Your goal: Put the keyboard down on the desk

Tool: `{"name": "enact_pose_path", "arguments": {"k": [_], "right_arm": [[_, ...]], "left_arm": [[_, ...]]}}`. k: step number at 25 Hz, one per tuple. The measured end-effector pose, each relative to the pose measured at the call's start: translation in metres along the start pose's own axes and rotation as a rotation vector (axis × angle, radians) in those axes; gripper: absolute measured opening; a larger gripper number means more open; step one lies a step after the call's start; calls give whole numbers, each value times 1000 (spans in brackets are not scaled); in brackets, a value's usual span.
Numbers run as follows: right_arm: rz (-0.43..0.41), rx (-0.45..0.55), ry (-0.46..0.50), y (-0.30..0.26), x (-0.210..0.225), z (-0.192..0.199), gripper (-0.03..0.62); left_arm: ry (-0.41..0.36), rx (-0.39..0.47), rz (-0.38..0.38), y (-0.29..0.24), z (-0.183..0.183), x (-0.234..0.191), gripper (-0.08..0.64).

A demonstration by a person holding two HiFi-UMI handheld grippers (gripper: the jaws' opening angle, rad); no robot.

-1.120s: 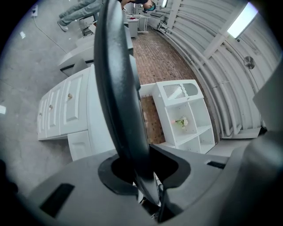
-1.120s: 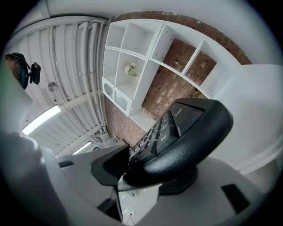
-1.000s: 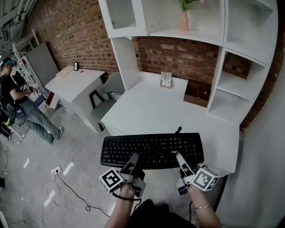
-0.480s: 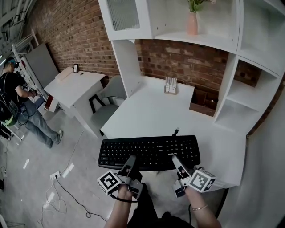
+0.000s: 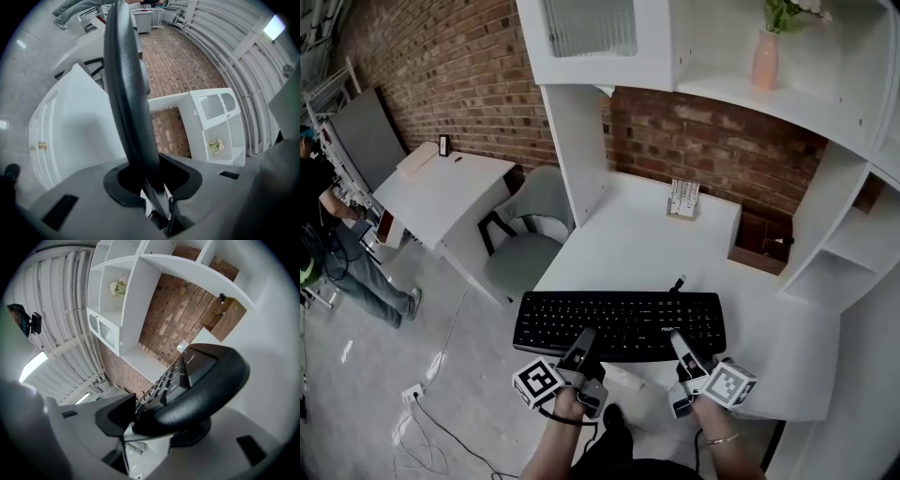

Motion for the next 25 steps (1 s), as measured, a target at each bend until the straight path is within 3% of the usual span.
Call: {"name": "enact_pose_path", "arguments": {"k": [9, 16, 25], "right_arm": [[75, 28, -50, -91, 22, 2, 201], [186, -2, -71, -132, 61, -6, 196], [186, -43, -105, -184, 95, -19, 190]], "left_arm": [[38, -77, -39, -77, -65, -45, 84], [51, -97, -79, -129, -82, -71, 84], [83, -76, -130, -176, -98, -101, 84]]}}
Point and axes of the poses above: the fingertips, and each gripper's own axes: y backward along the fingers, x to its right, z out of its underside, the point moved 4 cm from there along y, backward along the fingers, and after that the axes turned 4 degrees about x, right-handed, at the moved point
